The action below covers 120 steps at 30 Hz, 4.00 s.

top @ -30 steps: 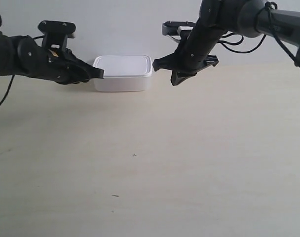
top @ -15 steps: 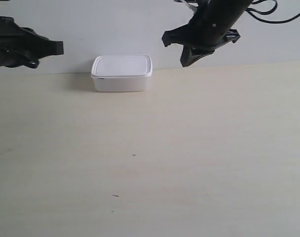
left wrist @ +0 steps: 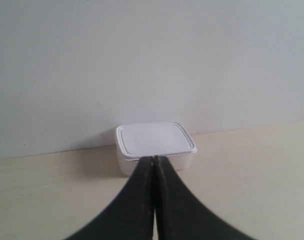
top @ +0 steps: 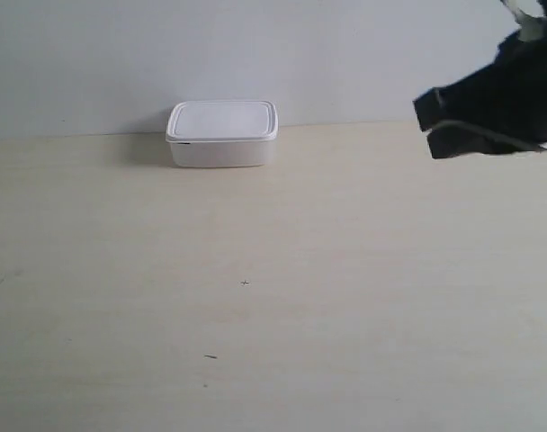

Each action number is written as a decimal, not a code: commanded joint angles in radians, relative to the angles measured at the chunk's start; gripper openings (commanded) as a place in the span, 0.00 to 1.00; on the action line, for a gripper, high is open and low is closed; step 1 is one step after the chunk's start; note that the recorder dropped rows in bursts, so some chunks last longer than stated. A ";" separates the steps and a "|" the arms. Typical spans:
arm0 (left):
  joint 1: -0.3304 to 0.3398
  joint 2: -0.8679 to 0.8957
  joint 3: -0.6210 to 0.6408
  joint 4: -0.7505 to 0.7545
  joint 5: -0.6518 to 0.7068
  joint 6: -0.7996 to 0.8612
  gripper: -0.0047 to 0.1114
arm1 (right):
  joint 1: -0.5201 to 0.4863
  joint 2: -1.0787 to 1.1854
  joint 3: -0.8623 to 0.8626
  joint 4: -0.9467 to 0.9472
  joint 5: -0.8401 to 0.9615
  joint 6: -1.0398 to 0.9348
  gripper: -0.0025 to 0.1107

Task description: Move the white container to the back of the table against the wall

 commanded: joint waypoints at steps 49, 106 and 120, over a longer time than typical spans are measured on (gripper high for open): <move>0.008 -0.828 0.333 0.094 0.257 -0.042 0.04 | 0.001 -0.483 0.510 0.098 -0.633 -0.024 0.02; 0.008 -0.828 0.610 0.336 0.331 -0.112 0.04 | 0.001 -1.208 0.987 -0.296 -0.490 -0.023 0.02; 0.008 -0.828 0.610 0.336 0.337 -0.112 0.04 | 0.001 -1.208 0.987 -0.296 -0.491 -0.023 0.02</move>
